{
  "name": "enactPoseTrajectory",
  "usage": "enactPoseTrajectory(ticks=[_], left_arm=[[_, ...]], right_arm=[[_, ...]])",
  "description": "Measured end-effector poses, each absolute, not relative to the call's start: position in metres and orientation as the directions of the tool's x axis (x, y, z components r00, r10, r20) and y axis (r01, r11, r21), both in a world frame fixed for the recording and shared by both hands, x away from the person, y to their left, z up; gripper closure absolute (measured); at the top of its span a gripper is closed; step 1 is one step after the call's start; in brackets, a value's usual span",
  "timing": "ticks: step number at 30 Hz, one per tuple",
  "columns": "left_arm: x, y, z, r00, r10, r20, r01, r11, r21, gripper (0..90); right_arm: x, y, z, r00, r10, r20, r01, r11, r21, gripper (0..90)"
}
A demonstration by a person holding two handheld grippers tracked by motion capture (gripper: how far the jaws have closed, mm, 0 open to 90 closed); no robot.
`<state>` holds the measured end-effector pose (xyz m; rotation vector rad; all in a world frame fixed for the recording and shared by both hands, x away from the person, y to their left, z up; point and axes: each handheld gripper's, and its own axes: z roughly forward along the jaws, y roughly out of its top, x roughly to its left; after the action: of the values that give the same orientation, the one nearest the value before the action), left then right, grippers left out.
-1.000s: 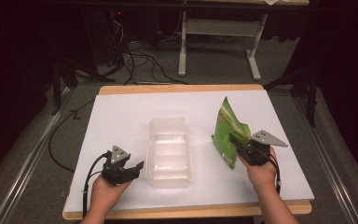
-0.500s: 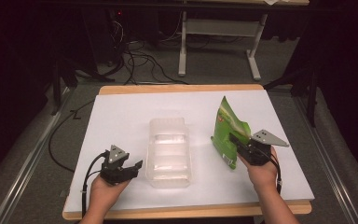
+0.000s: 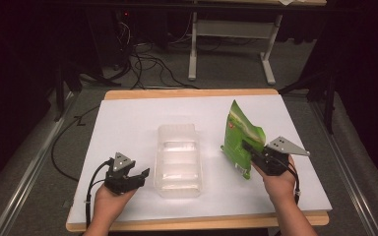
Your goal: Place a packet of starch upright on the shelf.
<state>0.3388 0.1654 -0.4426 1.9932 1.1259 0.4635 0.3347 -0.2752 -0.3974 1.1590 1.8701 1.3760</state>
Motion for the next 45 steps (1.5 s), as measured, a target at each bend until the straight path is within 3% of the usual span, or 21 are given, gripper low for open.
enactPoseTrajectory(ticks=[19,45], left_arm=[[0.339,0.169,-0.44,0.534,0.843,-0.061,0.542,-0.286,0.79,38.9],[0.34,0.174,-0.441,0.528,0.847,-0.066,0.549,-0.281,0.787,38.9]], right_arm=[[0.325,-0.266,-0.368,-0.54,0.84,0.063,0.24,0.082,0.967,83.8],[0.359,-0.201,-0.338,-0.765,0.637,0.095,0.192,0.085,0.978,83.9]])
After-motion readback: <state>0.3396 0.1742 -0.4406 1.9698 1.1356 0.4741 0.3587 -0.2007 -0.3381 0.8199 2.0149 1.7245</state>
